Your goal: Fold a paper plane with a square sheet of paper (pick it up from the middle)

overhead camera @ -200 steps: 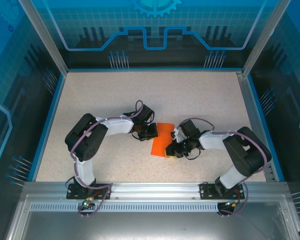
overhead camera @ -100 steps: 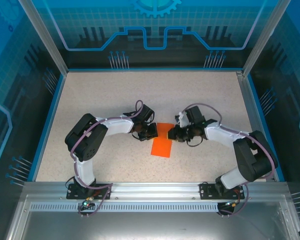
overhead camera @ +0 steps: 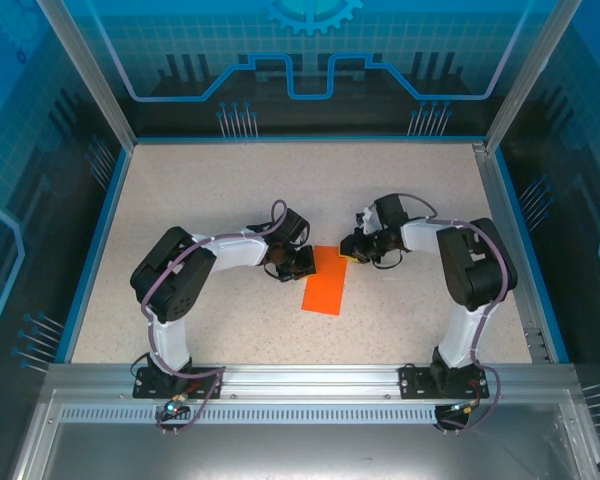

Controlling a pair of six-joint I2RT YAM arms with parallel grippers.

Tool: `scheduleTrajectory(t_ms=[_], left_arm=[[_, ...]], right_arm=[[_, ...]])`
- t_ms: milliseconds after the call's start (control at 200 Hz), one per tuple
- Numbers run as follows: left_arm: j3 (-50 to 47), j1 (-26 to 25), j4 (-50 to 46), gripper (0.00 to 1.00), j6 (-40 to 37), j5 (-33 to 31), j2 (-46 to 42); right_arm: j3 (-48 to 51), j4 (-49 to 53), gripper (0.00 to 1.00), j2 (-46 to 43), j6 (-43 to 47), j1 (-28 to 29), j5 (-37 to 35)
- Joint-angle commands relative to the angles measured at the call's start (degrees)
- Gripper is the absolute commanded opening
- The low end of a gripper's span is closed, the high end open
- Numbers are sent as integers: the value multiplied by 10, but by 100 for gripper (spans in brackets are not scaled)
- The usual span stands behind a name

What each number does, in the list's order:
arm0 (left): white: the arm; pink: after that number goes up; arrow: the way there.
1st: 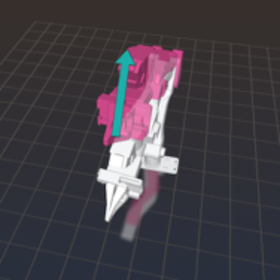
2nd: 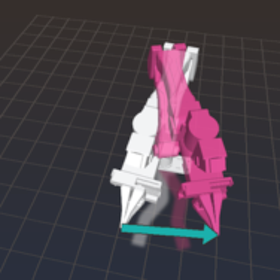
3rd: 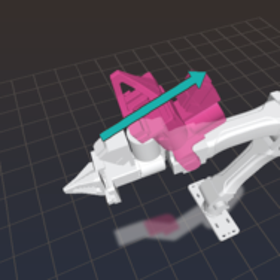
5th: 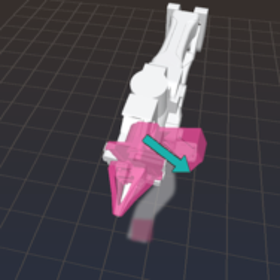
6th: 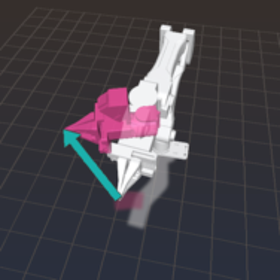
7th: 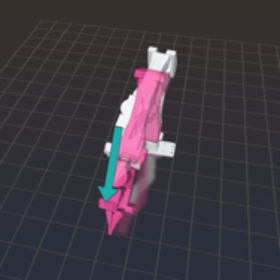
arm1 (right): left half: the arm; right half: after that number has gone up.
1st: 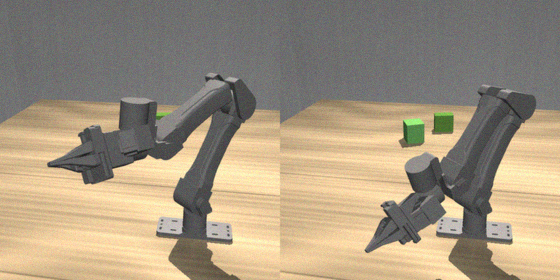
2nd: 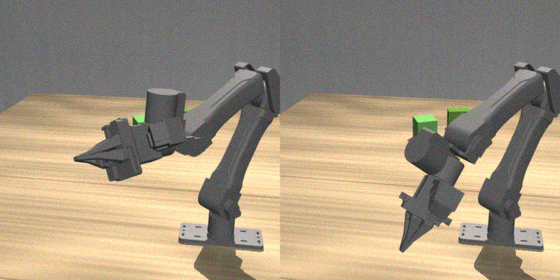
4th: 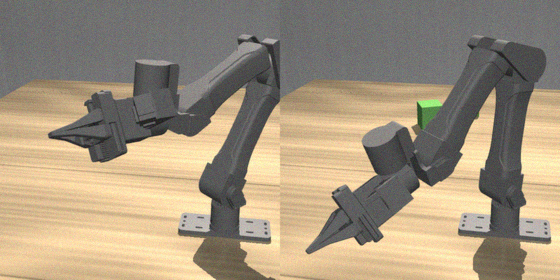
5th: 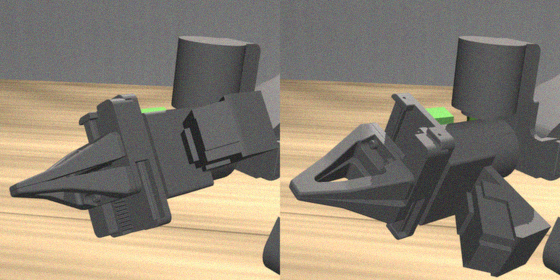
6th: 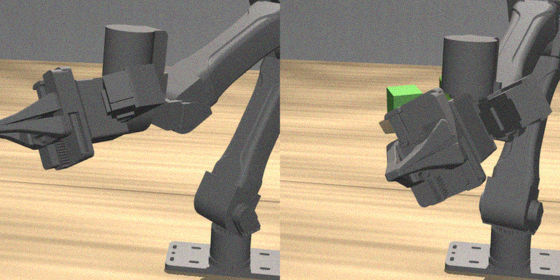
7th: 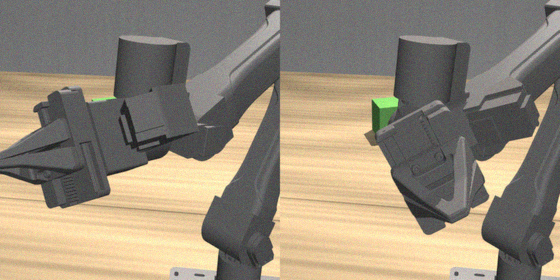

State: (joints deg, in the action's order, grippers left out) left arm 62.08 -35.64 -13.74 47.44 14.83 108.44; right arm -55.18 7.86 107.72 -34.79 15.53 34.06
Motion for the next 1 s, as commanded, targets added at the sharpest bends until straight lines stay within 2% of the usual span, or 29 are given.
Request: scheduleTrajectory(t_ms=[0,275,530,690,995], left_arm=[[0,-7,-54,0,-14,-15,23],[1,-7,-56,0,-16,-16,24],[-2,-7,-56,0,-14,-17,20],[-3,-7,-58,0,-14,-18,14],[2,-8,-55,0,-11,-14,4]], right_arm=[[-12,2,16,27,20,-14,2],[-36,23,16,4,23,-21,41],[-65,24,15,41,24,-26,32],[-50,9,14,68,16,-25,35],[-75,43,16,47,44,-27,36]])
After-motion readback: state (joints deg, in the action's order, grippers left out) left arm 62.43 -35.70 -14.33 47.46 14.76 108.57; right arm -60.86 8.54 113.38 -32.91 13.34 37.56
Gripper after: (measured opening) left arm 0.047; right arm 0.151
